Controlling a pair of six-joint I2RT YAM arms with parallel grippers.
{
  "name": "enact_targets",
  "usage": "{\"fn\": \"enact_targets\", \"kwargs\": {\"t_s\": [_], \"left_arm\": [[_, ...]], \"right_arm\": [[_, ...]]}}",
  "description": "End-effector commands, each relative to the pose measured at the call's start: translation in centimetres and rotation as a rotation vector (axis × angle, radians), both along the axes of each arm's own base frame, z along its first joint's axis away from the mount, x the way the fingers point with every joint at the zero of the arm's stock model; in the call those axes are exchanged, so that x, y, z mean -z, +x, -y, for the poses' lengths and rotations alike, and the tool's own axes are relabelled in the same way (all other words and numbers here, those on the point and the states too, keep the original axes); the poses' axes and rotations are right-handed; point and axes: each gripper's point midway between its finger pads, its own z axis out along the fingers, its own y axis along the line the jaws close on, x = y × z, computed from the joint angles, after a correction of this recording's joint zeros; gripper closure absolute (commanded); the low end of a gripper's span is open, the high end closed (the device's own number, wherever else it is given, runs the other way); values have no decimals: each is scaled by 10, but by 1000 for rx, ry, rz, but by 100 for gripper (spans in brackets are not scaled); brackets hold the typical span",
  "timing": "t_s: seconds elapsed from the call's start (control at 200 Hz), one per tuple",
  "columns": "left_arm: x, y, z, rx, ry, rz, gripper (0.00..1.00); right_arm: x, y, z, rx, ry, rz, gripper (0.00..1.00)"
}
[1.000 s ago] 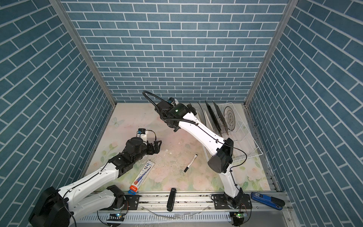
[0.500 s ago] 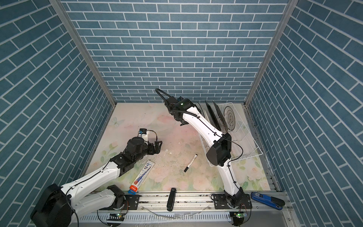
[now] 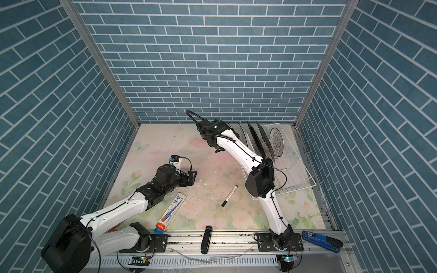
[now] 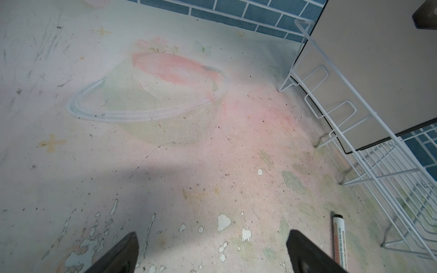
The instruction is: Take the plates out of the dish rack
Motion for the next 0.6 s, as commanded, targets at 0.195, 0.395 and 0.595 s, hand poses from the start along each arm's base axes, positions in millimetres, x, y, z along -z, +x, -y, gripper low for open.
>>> {"fn": "enact_targets", "kwargs": {"t_s": [0.195,0.395,0.595], "left_arm": [[-21,6,15,40,-69,53,0],[-19,6,17,36,-87,43,0],[-17,5,18,44,-90,42,0]], "right_arm": [[11,9,13,57,-26,14,46],[16,11,19,74,-41,9,47],[21,8,23,97,-21,-13,53]]}}
